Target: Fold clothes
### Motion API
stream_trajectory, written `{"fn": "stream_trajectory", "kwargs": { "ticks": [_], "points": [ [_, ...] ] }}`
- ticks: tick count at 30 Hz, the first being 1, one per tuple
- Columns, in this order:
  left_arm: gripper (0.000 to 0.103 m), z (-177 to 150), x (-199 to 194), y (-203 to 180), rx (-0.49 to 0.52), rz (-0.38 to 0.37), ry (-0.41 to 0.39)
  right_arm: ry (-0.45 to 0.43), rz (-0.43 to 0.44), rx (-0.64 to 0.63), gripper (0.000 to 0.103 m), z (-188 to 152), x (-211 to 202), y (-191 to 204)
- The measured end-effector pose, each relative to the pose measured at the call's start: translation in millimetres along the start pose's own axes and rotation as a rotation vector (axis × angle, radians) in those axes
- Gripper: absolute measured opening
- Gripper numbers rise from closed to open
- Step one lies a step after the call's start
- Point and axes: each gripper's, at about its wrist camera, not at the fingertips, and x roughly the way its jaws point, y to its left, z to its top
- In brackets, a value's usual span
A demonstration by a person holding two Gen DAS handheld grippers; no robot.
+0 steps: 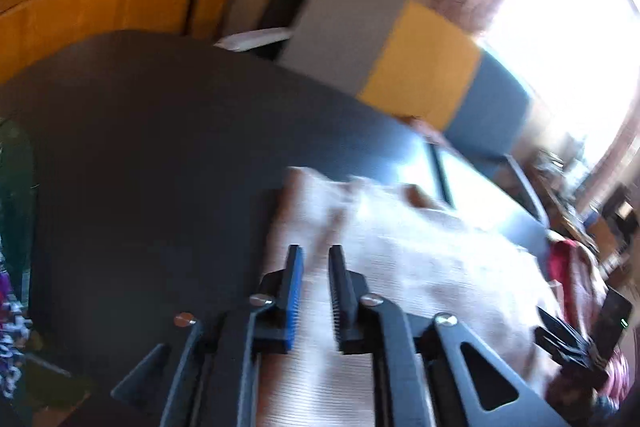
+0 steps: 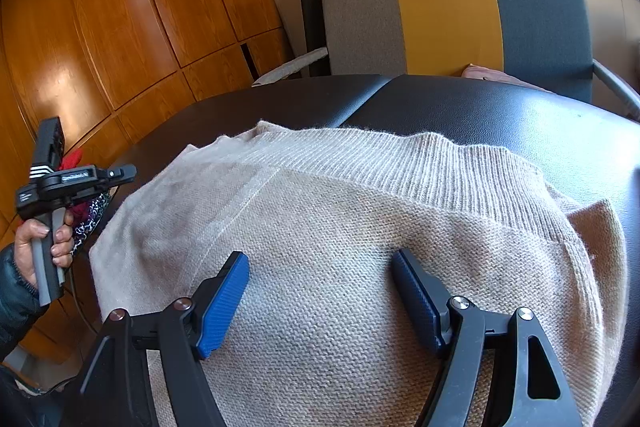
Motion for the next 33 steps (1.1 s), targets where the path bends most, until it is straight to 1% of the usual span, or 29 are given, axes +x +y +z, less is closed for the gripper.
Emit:
{"fn": "stream_trajectory", "kwargs": {
  "ticks": [3, 4, 5, 7, 8, 10, 13, 14, 15, 17, 18, 20, 22, 23, 24, 26, 31, 33],
  "points": [
    [0.019, -10, 26, -22, 0.076, -0.02, 0.072, 0.0, -0.003, -0.001, 0.076, 0, -1, 1],
    [0.02, -17, 30, -29, 0.105, -0.008, 0.077, 0.0, -0.004, 0.004, 0.076, 1, -2, 0],
    [0.021, -24, 34, -36, 0.138, 0.01, 0.074, 0.001, -0.008, 0.011, 0.075, 2, -3, 0],
    [0.023, -32, 36, -46, 0.203, 0.059, 0.043, 0.003, -0.032, 0.048, 0.075, 4, -10, -1],
    [0.023, -36, 35, -48, 0.219, 0.074, 0.033, -0.008, -0.043, 0.07, 0.075, 5, -16, -2],
    [0.024, -41, 30, -51, 0.231, 0.079, 0.033, -0.044, -0.07, 0.12, 0.075, 5, -35, -10],
    [0.024, -43, 25, -54, 0.213, 0.06, 0.04, -0.095, -0.153, 0.178, 0.075, 1, -67, -32],
    [0.024, -43, 24, -51, 0.203, 0.051, 0.04, -0.1, -0.176, 0.204, 0.079, -1, -75, -42],
    [0.024, -43, 22, -46, 0.193, 0.042, 0.038, -0.099, -0.213, 0.239, 0.086, -3, -84, -53],
    [0.024, -39, 27, -42, 0.174, 0.028, 0.035, -0.084, -0.271, 0.309, 0.093, -6, -93, -73],
    [0.024, -34, 34, -41, 0.166, 0.024, 0.035, -0.081, -0.293, 0.345, 0.093, -7, -98, -82],
    [0.024, -34, 35, -42, 0.166, 0.023, 0.037, -0.088, -0.33, 0.382, 0.093, -6, -104, -96],
    [0.024, -34, 34, -42, 0.168, 0.023, 0.04, -0.071, -0.353, 0.356, 0.085, 0, -101, -100],
    [0.024, -34, 33, -42, 0.168, 0.022, 0.041, -0.055, -0.369, 0.337, 0.072, 4, -98, -100],
    [0.024, -35, 33, -42, 0.168, 0.021, 0.041, -0.038, -0.392, 0.315, 0.064, 8, -92, -100],
    [0.024, -36, 32, -42, 0.163, 0.018, 0.04, -0.003, -0.439, 0.272, 0.06, 17, -81, -100],
    [0.024, -33, 35, -41, 0.167, 0.013, 0.039, 0.073, -0.545, 0.209, 0.059, 26, -54, -109],
    [0.024, -33, 34, -41, 0.166, 0.007, 0.04, 0.092, -0.582, 0.187, 0.059, 27, -50, -111]
  ]
}}
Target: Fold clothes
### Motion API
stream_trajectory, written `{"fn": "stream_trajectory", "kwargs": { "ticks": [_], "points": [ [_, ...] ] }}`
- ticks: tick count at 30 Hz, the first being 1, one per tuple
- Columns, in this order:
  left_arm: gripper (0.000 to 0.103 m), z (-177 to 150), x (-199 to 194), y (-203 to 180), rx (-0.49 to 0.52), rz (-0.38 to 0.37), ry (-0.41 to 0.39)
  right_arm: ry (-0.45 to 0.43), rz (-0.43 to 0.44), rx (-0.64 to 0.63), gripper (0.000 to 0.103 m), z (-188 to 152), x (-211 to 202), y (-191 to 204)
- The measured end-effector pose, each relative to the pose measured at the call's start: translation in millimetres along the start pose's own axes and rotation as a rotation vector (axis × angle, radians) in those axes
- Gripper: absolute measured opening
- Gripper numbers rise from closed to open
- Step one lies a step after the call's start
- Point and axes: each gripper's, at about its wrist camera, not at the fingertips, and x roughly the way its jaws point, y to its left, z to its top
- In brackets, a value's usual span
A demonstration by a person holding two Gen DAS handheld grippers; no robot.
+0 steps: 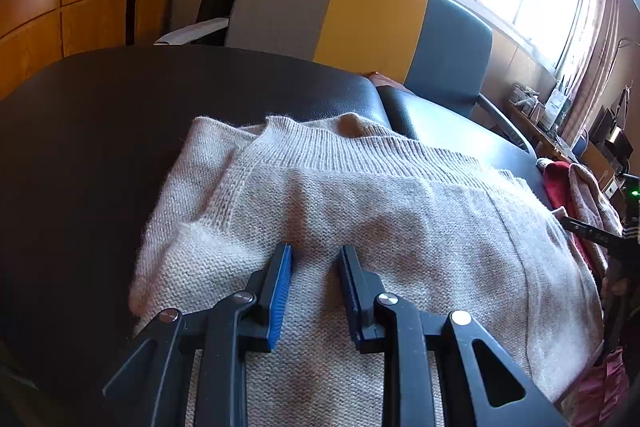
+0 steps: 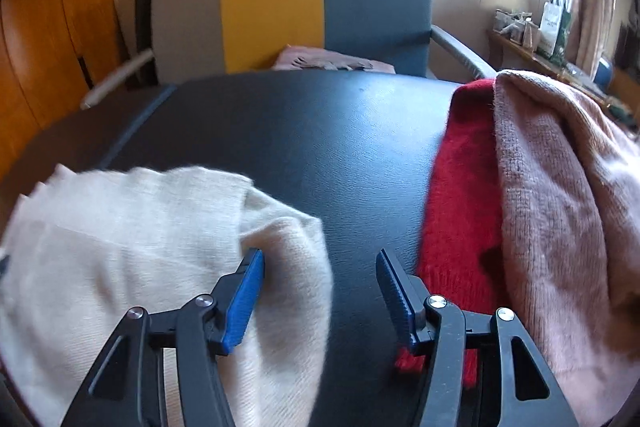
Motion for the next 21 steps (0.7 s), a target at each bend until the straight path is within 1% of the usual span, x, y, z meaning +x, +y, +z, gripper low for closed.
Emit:
{"fn": "stream_trajectory", "kwargs": {
  "ticks": [2, 4, 5, 7, 12, 14, 18, 21],
  "points": [
    [0.024, 0, 0, 1, -0.003, -0.007, -0.001, 0.0, -0.037, -0.022, 0.059, 1, 1, -1],
    [0.024, -1, 0, 2, -0.003, -0.011, -0.004, 0.0, -0.075, -0.044, 0.064, 1, 3, -2],
    [0.024, -1, 0, 2, -0.003, -0.011, -0.005, 0.0, -0.093, -0.055, 0.068, 1, 3, -2],
    [0.024, 0, 1, 2, 0.0, -0.009, -0.006, 0.0, -0.131, -0.077, 0.071, 2, 5, -3],
    [0.024, 0, 1, 3, 0.001, -0.012, -0.01, -0.001, -0.214, -0.129, 0.072, 3, 8, -5],
    [0.024, 0, 1, 4, -0.001, -0.012, -0.012, -0.004, -0.161, -0.122, 0.069, 6, 4, -2],
    [0.024, -1, 1, 3, -0.001, -0.01, -0.017, -0.009, -0.055, -0.107, 0.056, 12, -2, 4],
    [0.024, -1, 1, 3, -0.004, -0.009, -0.016, -0.013, 0.025, -0.096, 0.05, 17, -7, 8]
  ]
}}
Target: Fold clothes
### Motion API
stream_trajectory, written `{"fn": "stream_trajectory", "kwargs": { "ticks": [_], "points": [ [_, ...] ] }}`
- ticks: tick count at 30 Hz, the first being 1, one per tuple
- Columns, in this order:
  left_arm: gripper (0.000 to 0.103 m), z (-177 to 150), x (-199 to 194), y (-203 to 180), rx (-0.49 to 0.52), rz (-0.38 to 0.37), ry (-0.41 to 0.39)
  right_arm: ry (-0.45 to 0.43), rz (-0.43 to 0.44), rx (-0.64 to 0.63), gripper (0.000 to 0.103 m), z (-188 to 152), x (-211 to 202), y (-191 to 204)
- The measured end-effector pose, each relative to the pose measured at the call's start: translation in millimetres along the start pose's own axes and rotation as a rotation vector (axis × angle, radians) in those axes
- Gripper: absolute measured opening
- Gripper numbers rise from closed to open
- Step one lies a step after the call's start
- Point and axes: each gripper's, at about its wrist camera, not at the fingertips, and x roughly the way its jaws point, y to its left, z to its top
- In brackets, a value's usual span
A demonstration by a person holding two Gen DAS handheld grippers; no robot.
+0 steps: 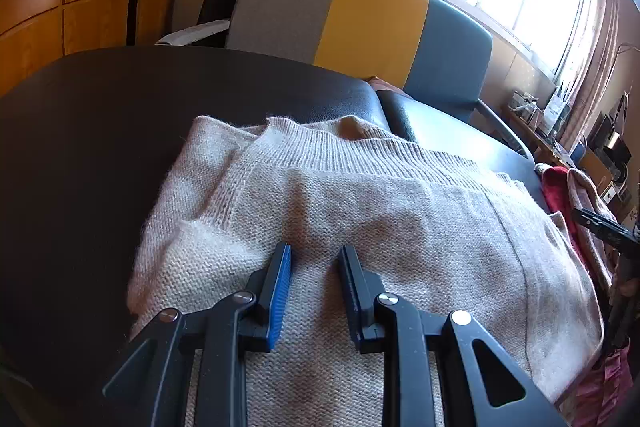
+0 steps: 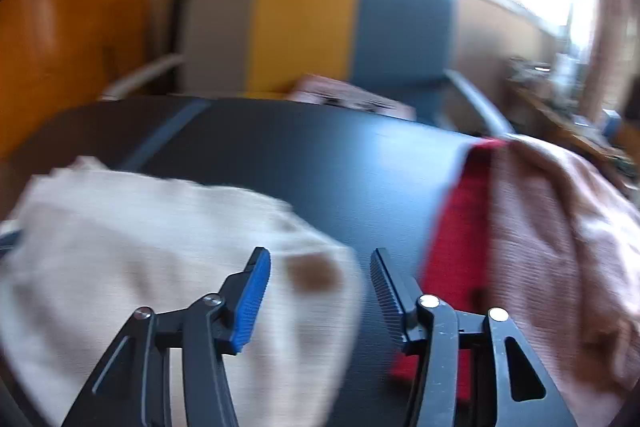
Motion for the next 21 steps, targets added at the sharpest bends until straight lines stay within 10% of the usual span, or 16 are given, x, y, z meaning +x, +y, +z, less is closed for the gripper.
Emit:
{"fn": "stream_trajectory", "kwargs": {
  "ticks": [12, 21],
  "points": [
    [0.024, 0, -1, 1, 0.002, -0.009, -0.007, 0.136, 0.212, 0.029, 0.048, 2, 21, -8],
    [0.024, 0, -1, 2, 0.014, -0.008, -0.01, 0.092, 0.115, 0.021, 0.051, -5, 4, 1]
  ]
}}
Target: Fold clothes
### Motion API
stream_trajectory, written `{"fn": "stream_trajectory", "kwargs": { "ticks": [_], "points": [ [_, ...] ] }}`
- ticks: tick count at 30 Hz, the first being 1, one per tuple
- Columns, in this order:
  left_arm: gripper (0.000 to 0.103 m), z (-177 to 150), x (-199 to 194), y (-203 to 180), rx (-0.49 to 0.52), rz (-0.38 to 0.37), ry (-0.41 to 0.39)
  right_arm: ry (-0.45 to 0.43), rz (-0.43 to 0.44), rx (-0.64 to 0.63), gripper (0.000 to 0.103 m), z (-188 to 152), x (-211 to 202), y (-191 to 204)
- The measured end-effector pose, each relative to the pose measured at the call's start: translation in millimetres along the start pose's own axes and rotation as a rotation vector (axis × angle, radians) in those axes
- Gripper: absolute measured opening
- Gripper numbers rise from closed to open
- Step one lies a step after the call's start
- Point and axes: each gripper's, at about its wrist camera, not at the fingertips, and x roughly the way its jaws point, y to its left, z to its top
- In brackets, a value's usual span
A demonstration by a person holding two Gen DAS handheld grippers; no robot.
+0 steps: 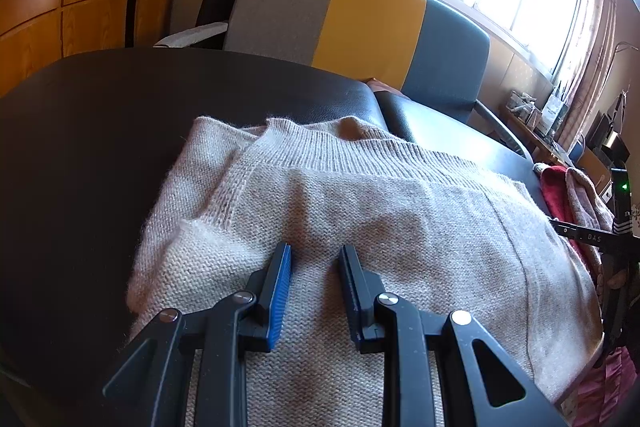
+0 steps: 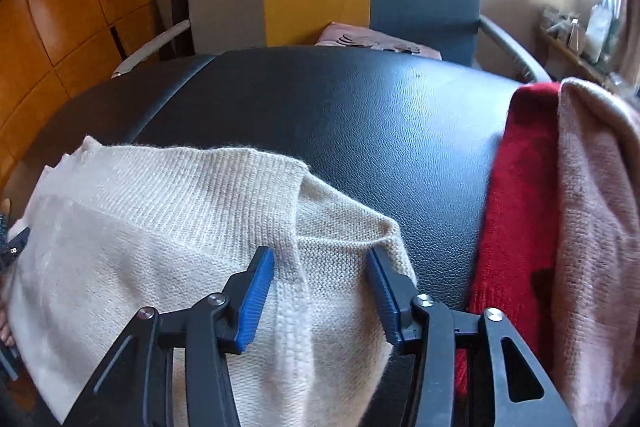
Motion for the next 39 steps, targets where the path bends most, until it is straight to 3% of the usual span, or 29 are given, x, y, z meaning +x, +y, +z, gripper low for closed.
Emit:
{"fn": "stream_trajectory", "kwargs": {
  "ticks": [4, 8, 15, 21, 26, 29, 32, 33, 34, 39],
  "points": [
    [0.024, 2, 0, -2, 0.018, 0.013, 0.001, -0.047, 0.021, -0.02, 0.053, 1, -22, 20],
    [0.025, 8, -9, 1, 0.018, 0.0, 0.023, -0.064, 0.098, -0.09, 0.061, -7, -31, 50],
    [0.041, 21, -48, 62, -0.122, 0.054, -0.035, -0.079, 0.157, -0.07, 0.075, -27, -26, 51],
    [0.052, 40, -32, 91, -0.152, -0.028, 0.091, -0.092, 0.206, -0.053, 0.08, -44, -22, 52],
    [0.053, 47, 4, 100, -0.154, -0.076, 0.238, -0.106, 0.212, -0.048, 0.081, -48, -23, 51],
    [0.053, 50, 10, 102, -0.167, -0.144, 0.258, -0.105, 0.234, -0.045, 0.084, -44, -20, 48],
    [0.051, 51, 15, 94, -0.142, -0.17, 0.271, -0.102, 0.249, -0.051, 0.089, -44, -19, 49],
    [0.042, 51, 17, 90, -0.128, -0.169, 0.272, -0.101, 0.251, -0.054, 0.09, -43, -18, 50],
    [0.022, 50, 18, 87, -0.129, -0.175, 0.277, -0.1, 0.253, -0.056, 0.09, -41, -16, 50],
    [0.017, 49, 20, 80, -0.188, -0.152, 0.269, -0.096, 0.265, -0.057, 0.093, -40, -14, 50]
  ]
}}
